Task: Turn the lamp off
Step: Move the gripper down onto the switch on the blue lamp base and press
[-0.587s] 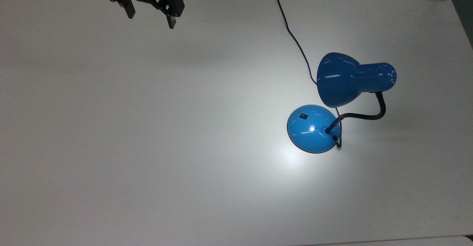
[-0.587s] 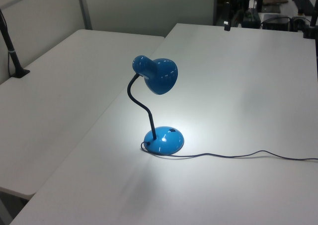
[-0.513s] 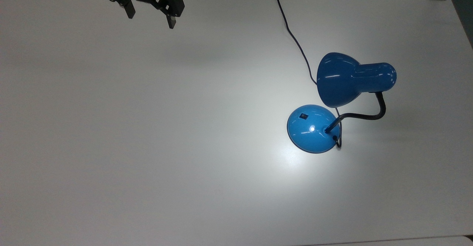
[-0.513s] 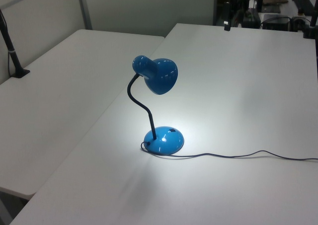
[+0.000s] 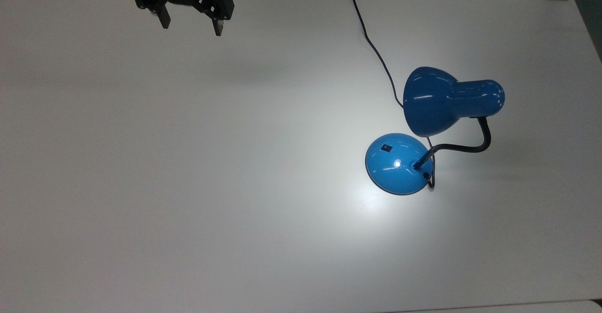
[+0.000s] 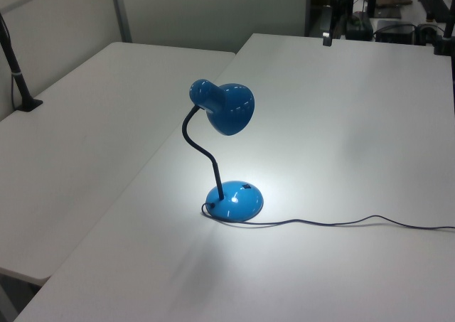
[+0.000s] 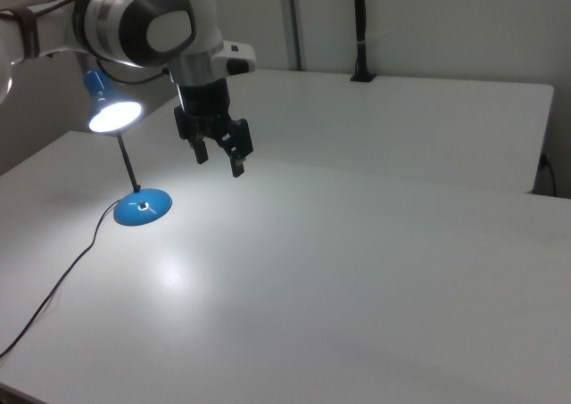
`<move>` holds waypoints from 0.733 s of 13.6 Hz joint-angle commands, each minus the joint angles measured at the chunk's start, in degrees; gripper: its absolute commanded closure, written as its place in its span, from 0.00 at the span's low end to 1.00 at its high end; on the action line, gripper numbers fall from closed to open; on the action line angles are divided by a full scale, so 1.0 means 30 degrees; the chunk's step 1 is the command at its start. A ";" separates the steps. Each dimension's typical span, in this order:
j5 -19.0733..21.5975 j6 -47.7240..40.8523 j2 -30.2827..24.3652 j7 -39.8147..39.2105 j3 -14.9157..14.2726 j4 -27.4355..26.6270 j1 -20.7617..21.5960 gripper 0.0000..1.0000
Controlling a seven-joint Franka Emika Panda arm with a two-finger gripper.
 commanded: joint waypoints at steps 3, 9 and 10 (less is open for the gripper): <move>0.1939 -0.0201 0.0003 -0.8072 -0.0182 -0.0933 0.1787 1.00; 0.4605 0.5677 0.2783 -1.2772 -0.0124 -0.1317 0.6095 1.00; 0.4606 0.6616 0.3222 -1.2776 -0.0094 -0.1317 0.6740 1.00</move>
